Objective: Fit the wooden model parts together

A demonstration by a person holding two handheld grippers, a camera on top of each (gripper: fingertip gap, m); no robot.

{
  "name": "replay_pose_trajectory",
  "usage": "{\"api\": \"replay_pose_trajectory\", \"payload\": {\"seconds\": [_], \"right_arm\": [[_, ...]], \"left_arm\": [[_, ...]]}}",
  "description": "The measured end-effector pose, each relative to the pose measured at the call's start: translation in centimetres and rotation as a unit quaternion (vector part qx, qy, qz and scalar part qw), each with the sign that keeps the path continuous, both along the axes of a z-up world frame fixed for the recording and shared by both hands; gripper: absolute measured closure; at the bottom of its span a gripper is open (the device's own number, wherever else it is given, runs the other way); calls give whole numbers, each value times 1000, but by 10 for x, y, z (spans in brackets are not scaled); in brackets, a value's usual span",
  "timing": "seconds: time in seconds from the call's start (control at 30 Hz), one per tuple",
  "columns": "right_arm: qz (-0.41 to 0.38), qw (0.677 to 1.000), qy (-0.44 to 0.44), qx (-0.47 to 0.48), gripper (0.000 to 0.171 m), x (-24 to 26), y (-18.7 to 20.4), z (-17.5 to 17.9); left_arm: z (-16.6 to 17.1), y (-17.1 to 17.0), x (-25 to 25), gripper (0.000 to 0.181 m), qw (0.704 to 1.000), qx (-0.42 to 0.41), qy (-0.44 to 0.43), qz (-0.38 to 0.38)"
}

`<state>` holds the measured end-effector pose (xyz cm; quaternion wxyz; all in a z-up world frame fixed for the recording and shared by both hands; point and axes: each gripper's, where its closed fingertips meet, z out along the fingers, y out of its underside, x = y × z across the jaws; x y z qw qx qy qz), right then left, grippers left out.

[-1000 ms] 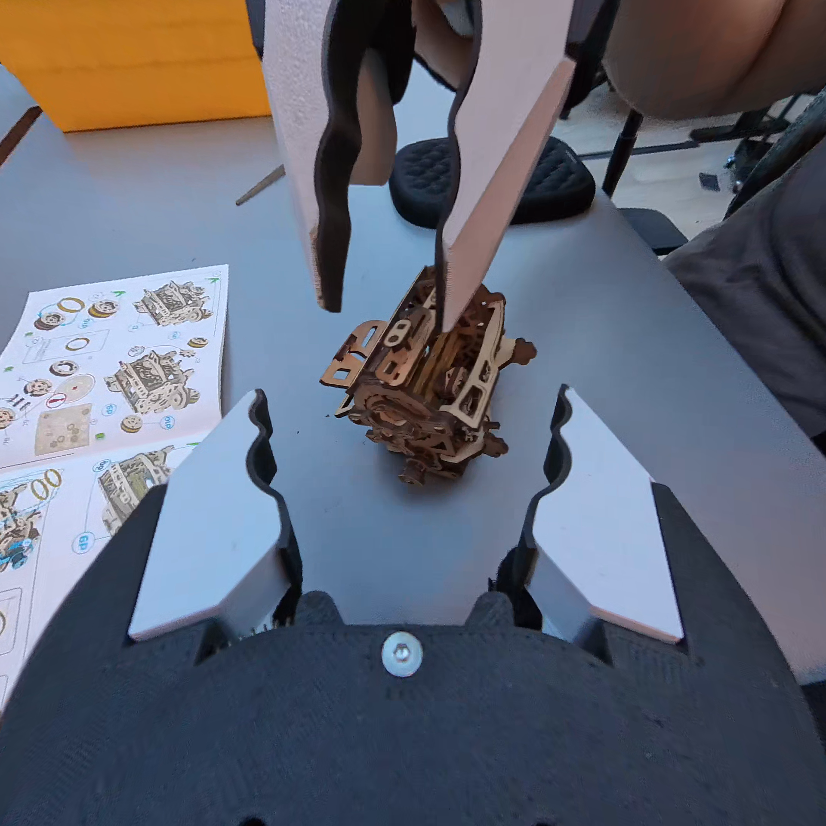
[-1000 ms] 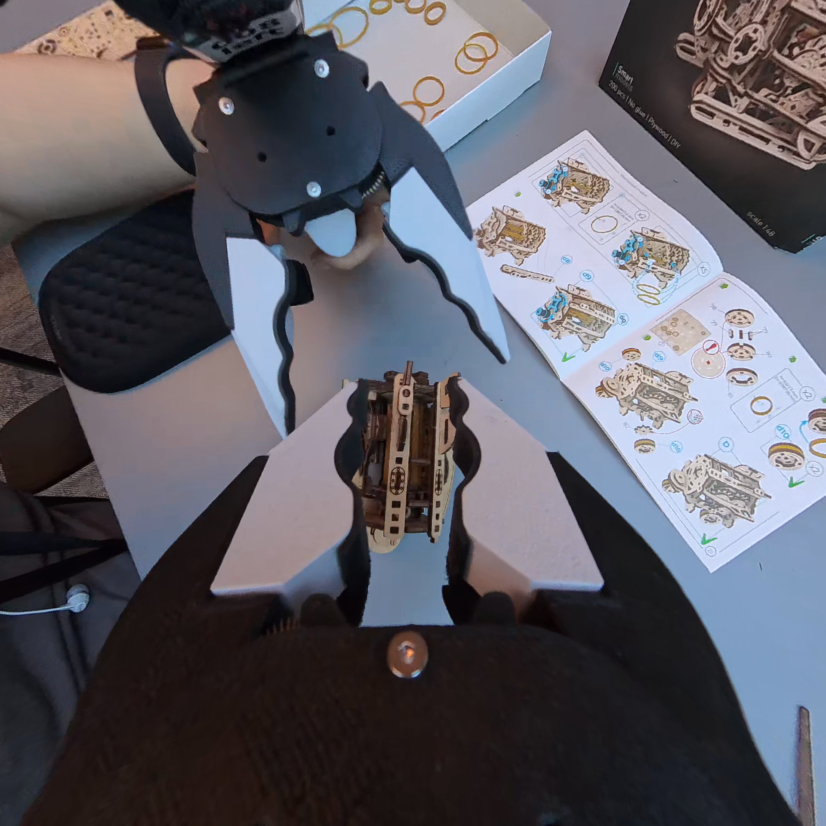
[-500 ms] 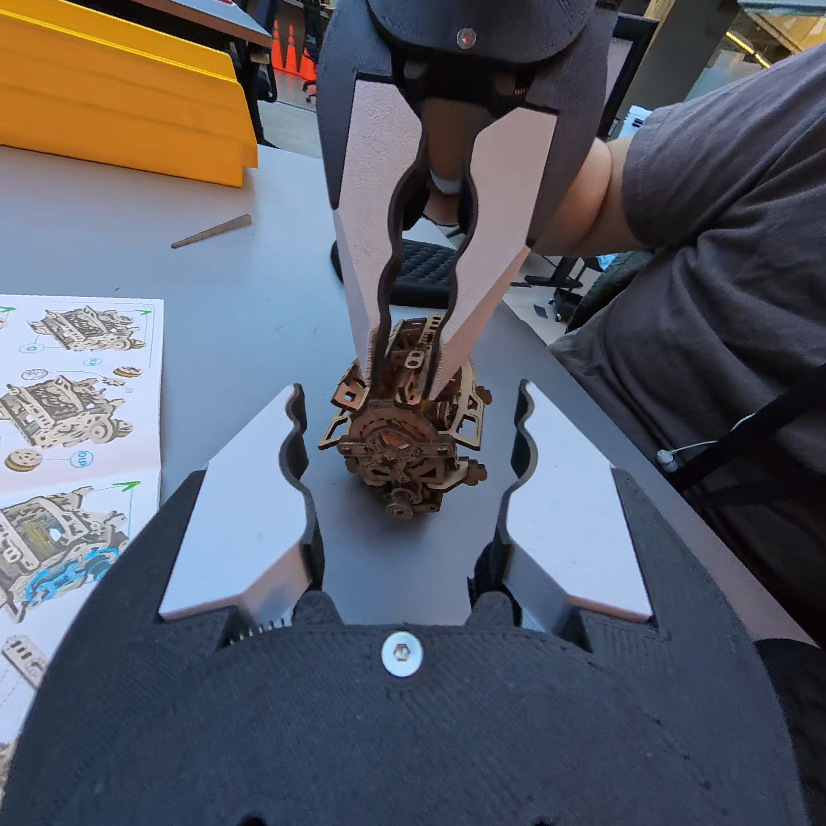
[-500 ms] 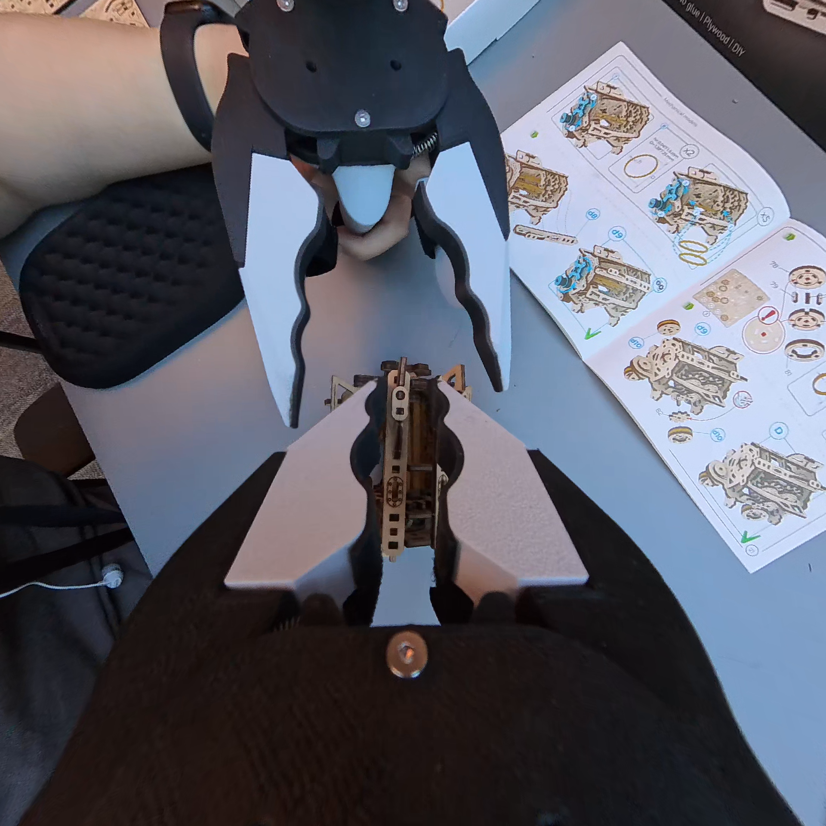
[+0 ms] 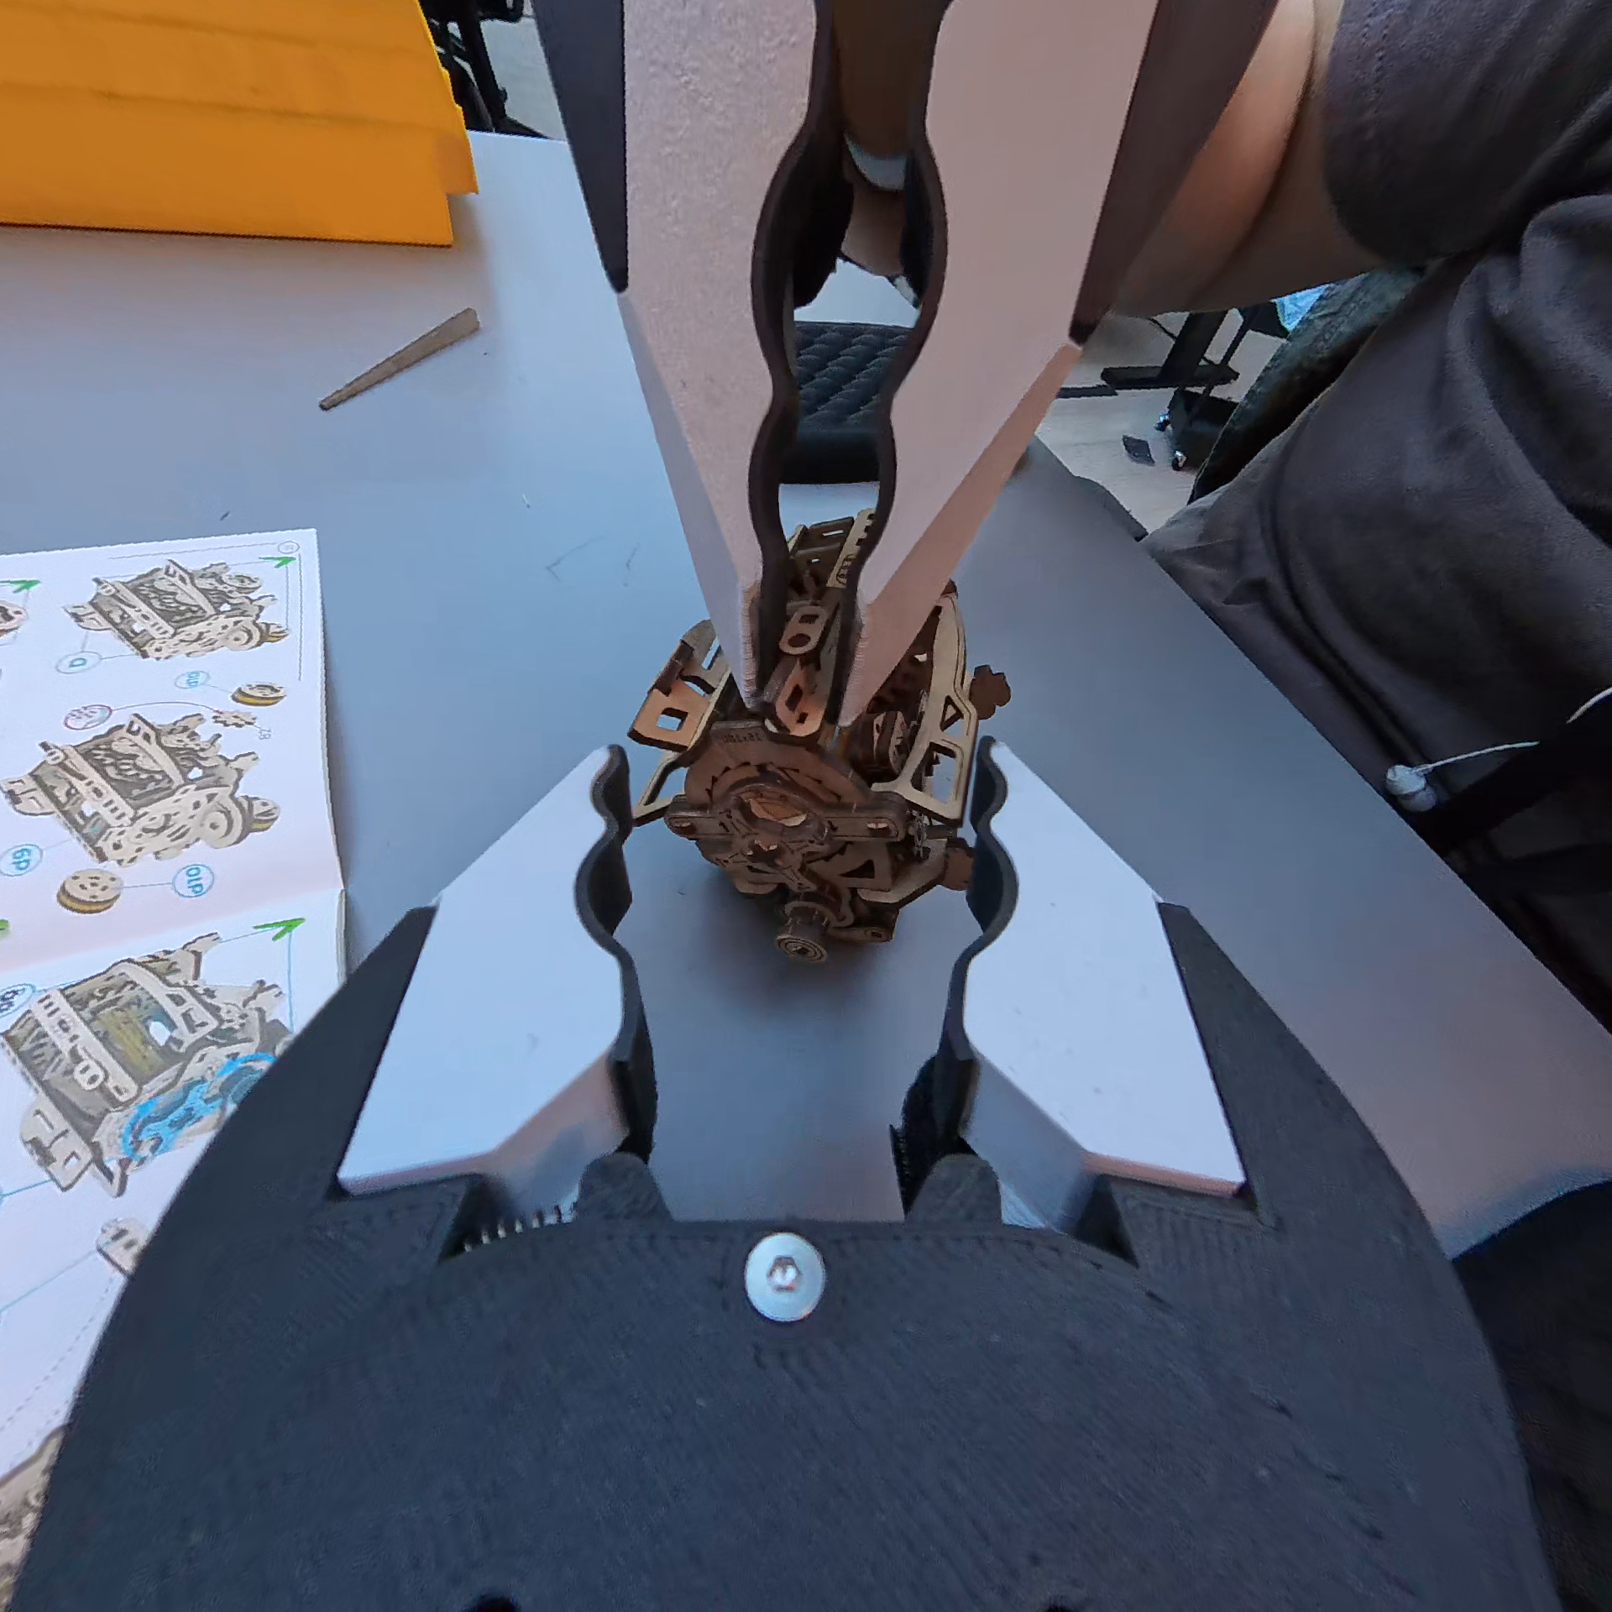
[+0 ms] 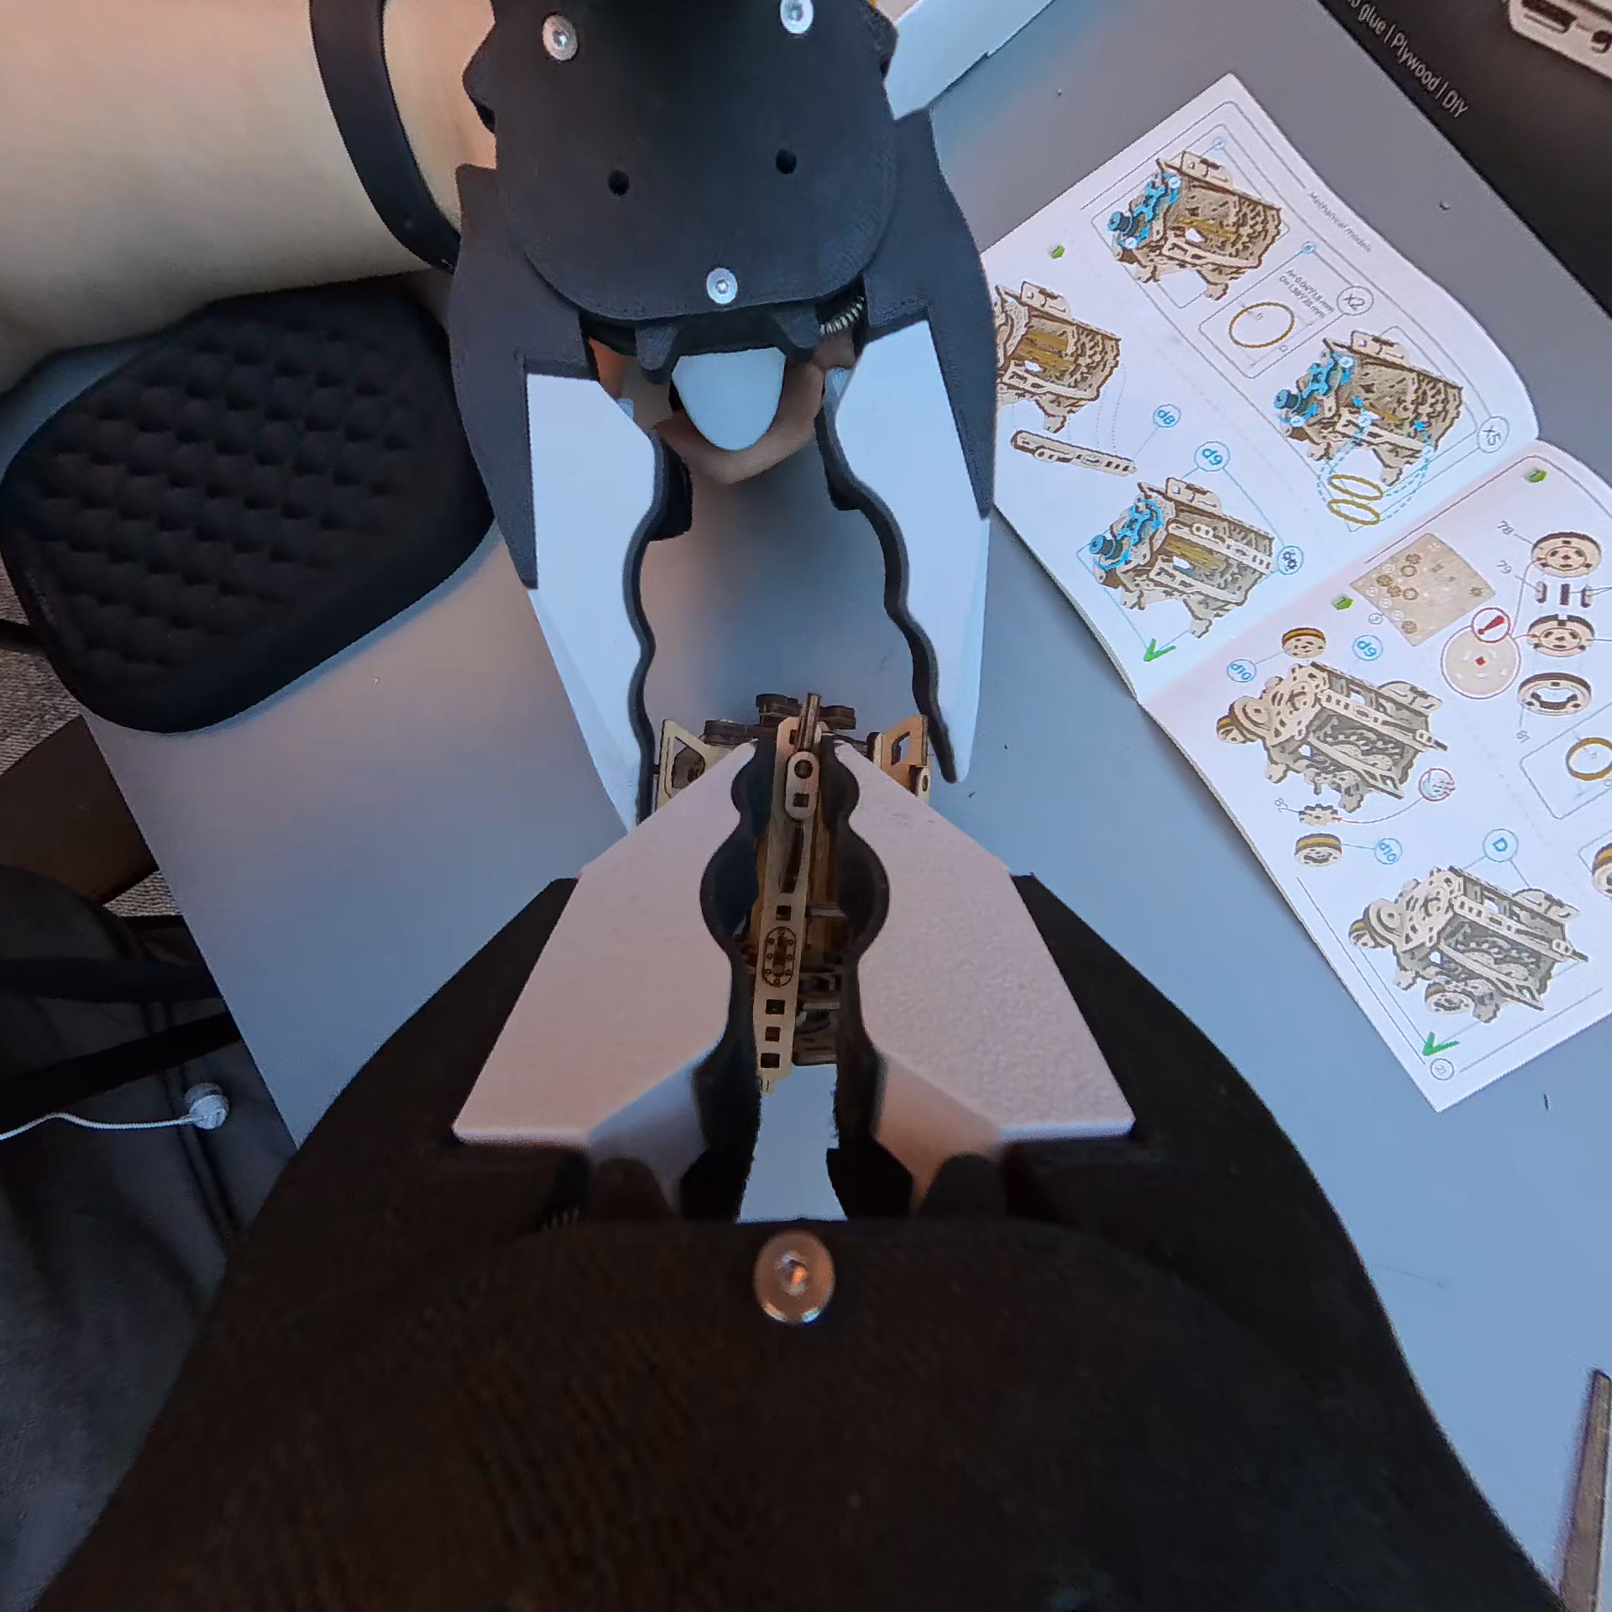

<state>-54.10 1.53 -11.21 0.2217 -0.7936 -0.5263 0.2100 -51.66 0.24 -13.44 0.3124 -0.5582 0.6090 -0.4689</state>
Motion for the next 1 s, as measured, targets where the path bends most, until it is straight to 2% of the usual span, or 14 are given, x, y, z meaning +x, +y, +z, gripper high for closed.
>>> {"api": "replay_pose_trajectory", "payload": {"seconds": [0.1, 0.23, 1.0], "right_arm": [[1, 1000, -10, 8, 162, 2, 1, 0], [11, 999, -24, 25, 162, 2, 0, 0], [32, 996, -61, 61, 162, 2, 0, -2]], "left_arm": [[2, -2, 1, 114, 1000, 7, -9, -5], [2, -4, 1, 117, 1000, 8, -8, -9], [8, -1, -5, 117, 1000, -21, -19, 8]]}}
